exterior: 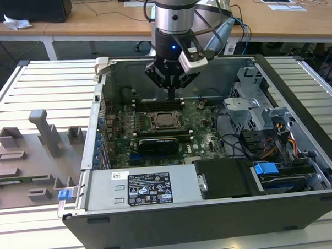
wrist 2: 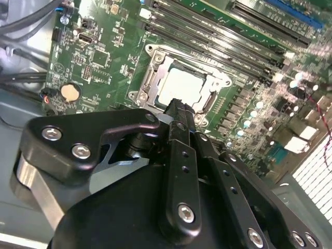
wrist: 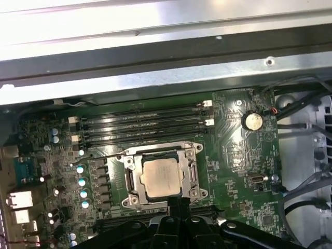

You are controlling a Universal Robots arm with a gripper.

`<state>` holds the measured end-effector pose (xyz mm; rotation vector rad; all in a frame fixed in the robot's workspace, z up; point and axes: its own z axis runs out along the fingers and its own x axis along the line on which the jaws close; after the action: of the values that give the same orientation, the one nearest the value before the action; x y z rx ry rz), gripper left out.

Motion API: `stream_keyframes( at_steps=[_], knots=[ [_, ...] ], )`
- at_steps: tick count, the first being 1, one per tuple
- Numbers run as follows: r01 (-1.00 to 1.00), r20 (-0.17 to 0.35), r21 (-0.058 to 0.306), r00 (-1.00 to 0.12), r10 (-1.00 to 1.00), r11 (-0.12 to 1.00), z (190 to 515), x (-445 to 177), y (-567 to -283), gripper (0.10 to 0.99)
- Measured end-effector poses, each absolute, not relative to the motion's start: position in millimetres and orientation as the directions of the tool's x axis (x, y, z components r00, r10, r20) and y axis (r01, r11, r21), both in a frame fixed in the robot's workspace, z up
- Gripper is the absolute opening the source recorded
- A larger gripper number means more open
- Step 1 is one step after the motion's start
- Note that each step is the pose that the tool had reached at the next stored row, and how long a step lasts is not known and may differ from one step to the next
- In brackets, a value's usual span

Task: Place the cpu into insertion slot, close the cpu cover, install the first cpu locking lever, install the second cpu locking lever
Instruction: 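Install the first cpu locking lever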

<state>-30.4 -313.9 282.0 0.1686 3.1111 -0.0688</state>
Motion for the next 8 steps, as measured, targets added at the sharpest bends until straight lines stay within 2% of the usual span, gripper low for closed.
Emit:
stream_keyframes(
  at_steps=[8],
  knots=[
    [0.017, -0.028, -0.043, -0.999, 0.016, 0.999, 282.0, -30.4, -313.9, 0.106]
  ],
)
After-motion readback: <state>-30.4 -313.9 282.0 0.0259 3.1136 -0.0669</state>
